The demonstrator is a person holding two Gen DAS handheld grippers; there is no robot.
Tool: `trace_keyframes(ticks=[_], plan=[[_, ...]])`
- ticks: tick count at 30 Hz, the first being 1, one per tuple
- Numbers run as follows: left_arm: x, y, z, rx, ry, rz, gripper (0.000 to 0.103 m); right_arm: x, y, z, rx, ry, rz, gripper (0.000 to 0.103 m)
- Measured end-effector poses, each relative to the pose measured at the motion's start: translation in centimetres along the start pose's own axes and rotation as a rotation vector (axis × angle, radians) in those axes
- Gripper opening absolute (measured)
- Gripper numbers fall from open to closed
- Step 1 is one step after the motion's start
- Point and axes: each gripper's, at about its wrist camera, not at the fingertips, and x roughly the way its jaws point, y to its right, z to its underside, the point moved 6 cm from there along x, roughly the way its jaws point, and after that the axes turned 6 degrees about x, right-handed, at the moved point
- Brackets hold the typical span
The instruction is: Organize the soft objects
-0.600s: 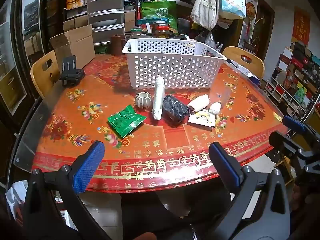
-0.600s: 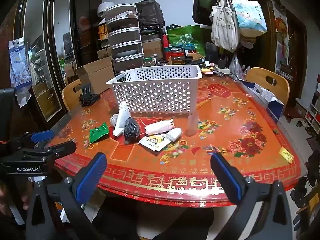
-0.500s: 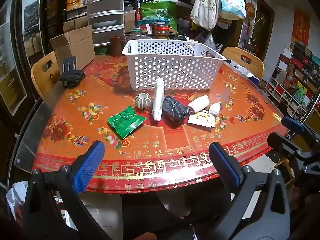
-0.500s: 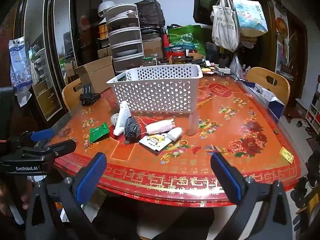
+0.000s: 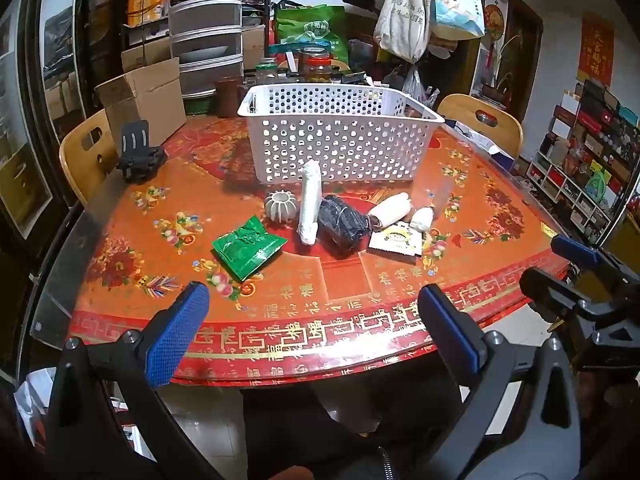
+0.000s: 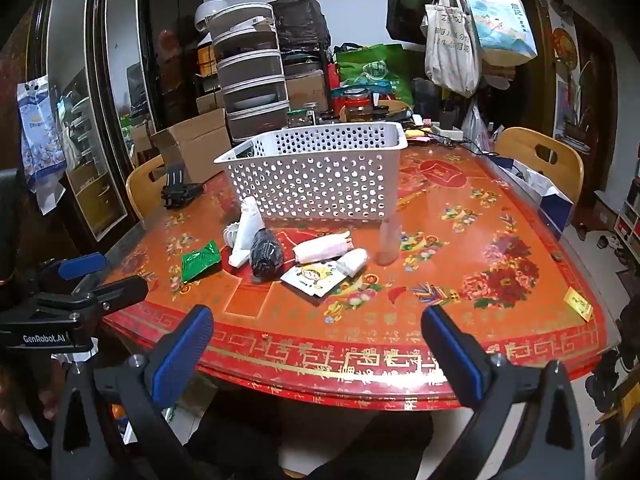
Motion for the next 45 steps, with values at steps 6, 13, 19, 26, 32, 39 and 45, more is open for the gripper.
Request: trace_keyframes(ticks=[6, 13, 19, 26, 32, 39, 45], plan=[[-0.18, -0.47, -0.01, -0.004, 0.004, 0.004, 0.103, 0.16, 0.00, 0.11, 0.000, -0.005, -0.001, 0.103], [-0.08, -0.25, 0.00, -0.003, 0.001, 0.003, 0.103, 0.14, 0.05, 0.10, 0.003, -0.005, -0.002, 0.103], [-0.04, -0.17, -0.06, -0.004, -0.001, 0.003, 0.103, 0.13, 0.03, 0.09, 0.003, -0.005, -0.002, 0.103], [0.02, -0.05, -0.06, -0.003, -0.002, 0.003, 0.103, 0.13, 0.06, 0.09, 0.004, -0.005, -0.002, 0.103], [0.00, -0.06, -0.08, -0.005, -0.003, 0.004, 0.103, 0.12, 0.13, 0.12, 0.006, -0.007, 0.000, 0.103], [0.00, 0.13, -0.14, -0.004, -0.003, 0.005, 0.103, 0.10, -0.10, 0.22, 0.002, -0.010, -0.001, 0.103], [-0.01, 0.13, -0.14, -0.006, -0.004, 0.005, 0.103, 0.22, -0.10, 0.23, 0.004, -0.013, 0.000, 0.103]])
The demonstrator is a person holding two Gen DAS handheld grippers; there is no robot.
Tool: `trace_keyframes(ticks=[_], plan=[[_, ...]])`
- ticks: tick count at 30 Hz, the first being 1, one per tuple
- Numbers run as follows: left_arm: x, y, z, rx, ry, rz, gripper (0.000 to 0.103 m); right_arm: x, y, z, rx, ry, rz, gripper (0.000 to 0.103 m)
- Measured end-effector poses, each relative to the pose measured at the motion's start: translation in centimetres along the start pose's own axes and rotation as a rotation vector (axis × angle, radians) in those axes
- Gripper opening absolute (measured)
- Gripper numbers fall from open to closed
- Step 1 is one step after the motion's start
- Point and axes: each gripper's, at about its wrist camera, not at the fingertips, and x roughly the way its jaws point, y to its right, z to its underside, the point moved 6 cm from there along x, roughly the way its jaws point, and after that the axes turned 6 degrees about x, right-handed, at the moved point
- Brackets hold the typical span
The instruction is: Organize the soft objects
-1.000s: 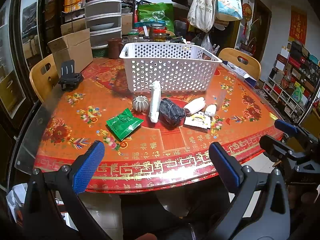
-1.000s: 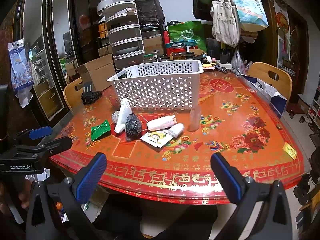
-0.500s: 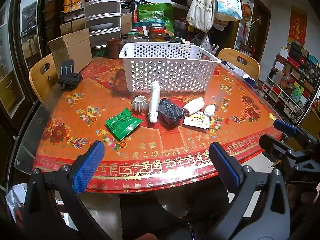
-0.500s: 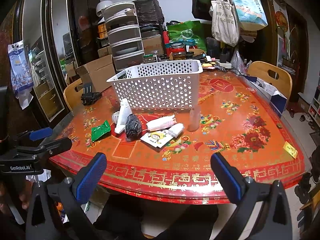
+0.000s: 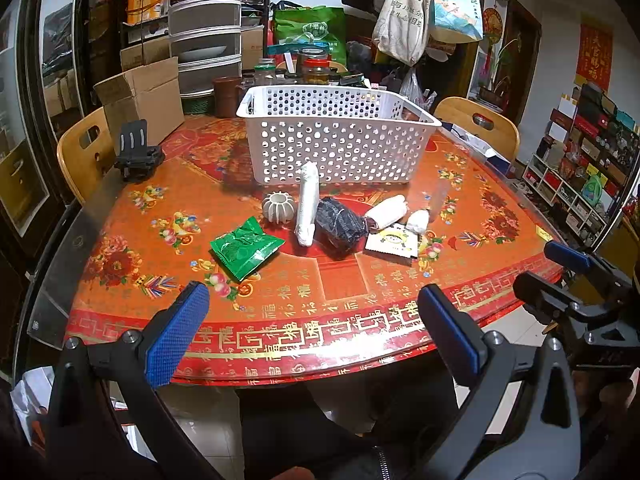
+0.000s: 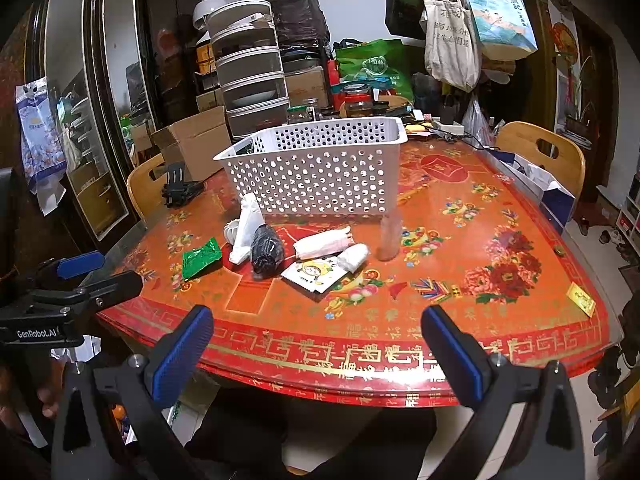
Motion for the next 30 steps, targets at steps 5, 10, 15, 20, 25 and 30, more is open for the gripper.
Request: trace_keyframes(ticks=[5, 10, 15, 20, 25, 30], plan=[[0.00, -0.01, 0.02, -0.001, 0.001, 0.000, 0.103, 0.08, 0.00, 0.11, 0.000, -0.005, 0.000, 0.103], [-0.01, 0.02, 0.02, -0.001, 0.001, 0.000, 0.103, 0.08, 0.00, 0.12, 0.001, -0.005, 0.000, 0.103], [0.00, 0.00, 0.02, -0.002, 0.001, 0.000, 0.103, 0.10, -0.05, 0.15, 0.002, -0.005, 0.000, 0.103], [0.00, 0.04, 0.01, -0.003, 0.001, 0.000, 0.103, 0.07, 0.01, 0.10, 0.001, -0.006, 0.000, 0.103], [-0.03, 0.21, -0.01, -0.002, 0.001, 0.001, 0.103, 0.06, 0.02, 0.10, 0.001, -0.006, 0.000, 0.103], [-0.04, 0.44, -0.04, -0.002, 0.002, 0.003, 0.103, 0.07, 0.03, 0.11, 0.001, -0.007, 0.000, 0.103]])
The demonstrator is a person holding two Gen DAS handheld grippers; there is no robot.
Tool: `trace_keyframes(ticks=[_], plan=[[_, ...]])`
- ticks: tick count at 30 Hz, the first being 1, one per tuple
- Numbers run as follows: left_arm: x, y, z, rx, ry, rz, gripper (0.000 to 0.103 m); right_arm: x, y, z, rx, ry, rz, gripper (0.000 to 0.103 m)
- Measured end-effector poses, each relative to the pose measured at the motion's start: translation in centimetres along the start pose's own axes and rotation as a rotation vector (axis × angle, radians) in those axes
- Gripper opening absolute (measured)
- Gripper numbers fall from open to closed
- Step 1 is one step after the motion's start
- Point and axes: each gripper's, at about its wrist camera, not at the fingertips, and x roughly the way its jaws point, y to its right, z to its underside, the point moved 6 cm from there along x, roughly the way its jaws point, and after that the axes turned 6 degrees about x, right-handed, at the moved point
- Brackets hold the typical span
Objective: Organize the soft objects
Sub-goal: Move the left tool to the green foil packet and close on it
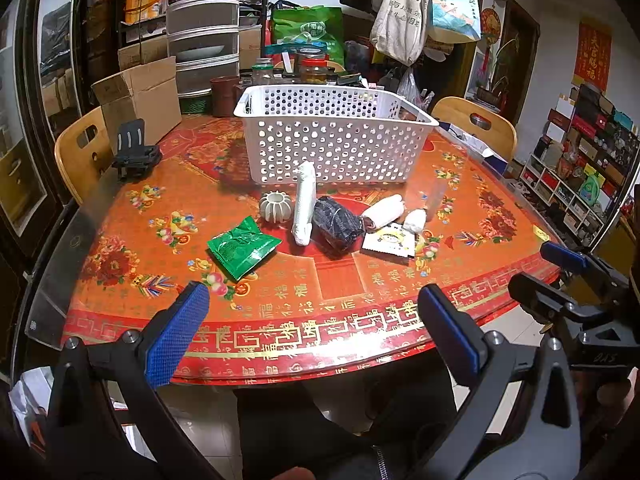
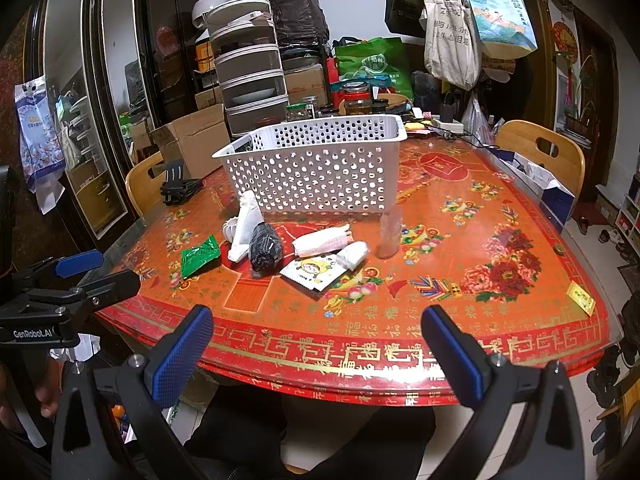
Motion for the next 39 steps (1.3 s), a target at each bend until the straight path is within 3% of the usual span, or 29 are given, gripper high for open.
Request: trace_keyframes(ticks=[5, 10, 12, 15, 19, 24, 29, 39], plan=[[-0.2, 0.5, -0.1, 0.005, 0.029, 0.018, 0.103, -0.1, 0.1, -0.1, 0.013, 0.020, -0.011, 0.103], [-0.5, -0.2, -0.4, -0.006, 0.095, 0.022, 0.103, -1.4, 0.5, -0.8, 0.018, 0.178, -0.038, 0.103], [-0.6, -0.7, -0.6, -0.024, 0.137, 0.071, 0.103, -1.1, 0.9, -1.0, 0.017, 0.207, -0.022, 0.103], [0.9, -1.4, -0.4, -0.041, 0.122, 0.096, 0.103, 0.5, 2.1, -0.8, 0.057, 0.156, 0.009, 0.103], [5.1, -2.4, 1.0, -0.023, -0.004, 0.046, 0.103, 3.8, 3.6, 0.5, 0.128, 0.053, -0.021, 0.103], [8.0, -4.3, 2.2, -0.053, -0.025, 0.064, 0.103, 8.0, 2.9, 1.9, 0.115, -0.041, -0.034, 0.099], [11.2, -7.1, 2.3, -0.074, -0.061, 0.024, 0.103, 10.8, 1.8, 1.8, 0.075, -0.081, -0.027, 0.097], [16.5, -9.7, 1.2, -0.072, -0.141, 0.040, 0.103, 15.2, 0.7, 0.2, 0.046, -0.138, -0.026, 0.093]])
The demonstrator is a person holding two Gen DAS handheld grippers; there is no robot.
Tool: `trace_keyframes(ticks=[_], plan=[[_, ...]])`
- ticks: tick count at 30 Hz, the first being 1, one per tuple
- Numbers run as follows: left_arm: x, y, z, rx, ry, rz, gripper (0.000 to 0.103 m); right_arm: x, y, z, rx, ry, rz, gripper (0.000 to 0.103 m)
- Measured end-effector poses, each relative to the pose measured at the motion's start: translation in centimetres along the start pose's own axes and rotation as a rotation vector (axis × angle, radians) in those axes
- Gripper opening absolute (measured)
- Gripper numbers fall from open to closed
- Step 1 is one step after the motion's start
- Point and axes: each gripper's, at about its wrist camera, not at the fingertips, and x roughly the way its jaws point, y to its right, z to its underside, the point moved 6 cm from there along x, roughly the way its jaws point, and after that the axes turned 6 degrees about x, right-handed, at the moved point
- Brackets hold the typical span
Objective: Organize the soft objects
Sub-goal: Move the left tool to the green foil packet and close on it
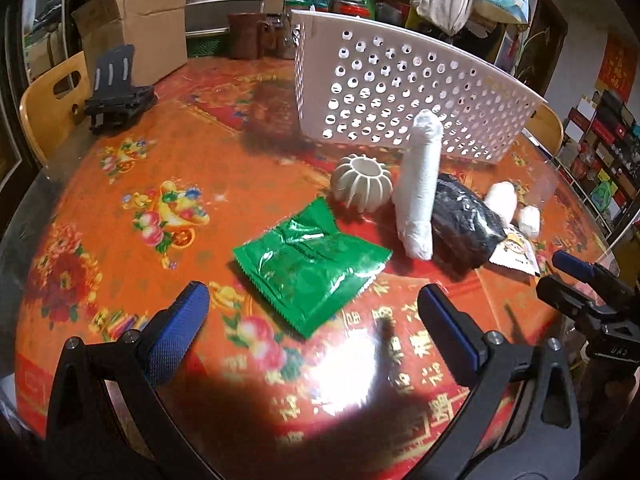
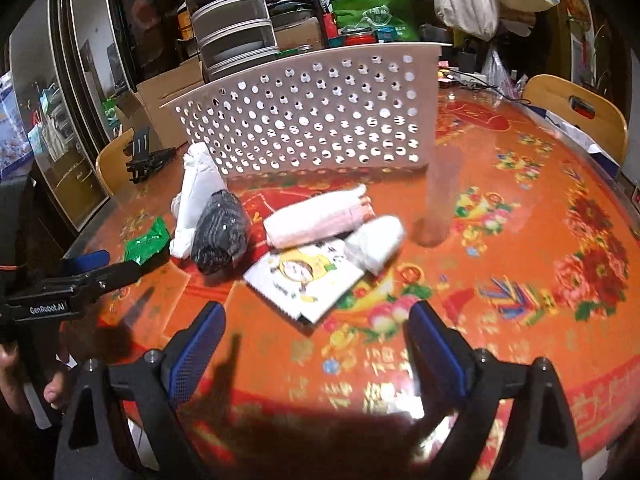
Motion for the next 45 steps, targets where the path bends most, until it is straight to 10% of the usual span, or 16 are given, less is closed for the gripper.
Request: trace_keyframes(ticks=[31, 45], plan=[[1.8, 0.8, -1.0, 0.039, -0.026, 0.055, 0.102, 3.3, -2.6, -1.9, -0.179, -0.054, 0.093, 0.063], [1.2, 1.7, -0.7, 0.117, -0.006, -0.028, 0.070, 2.4, -1.7, -1.6, -0.161, -0.026, 0.060, 0.037]])
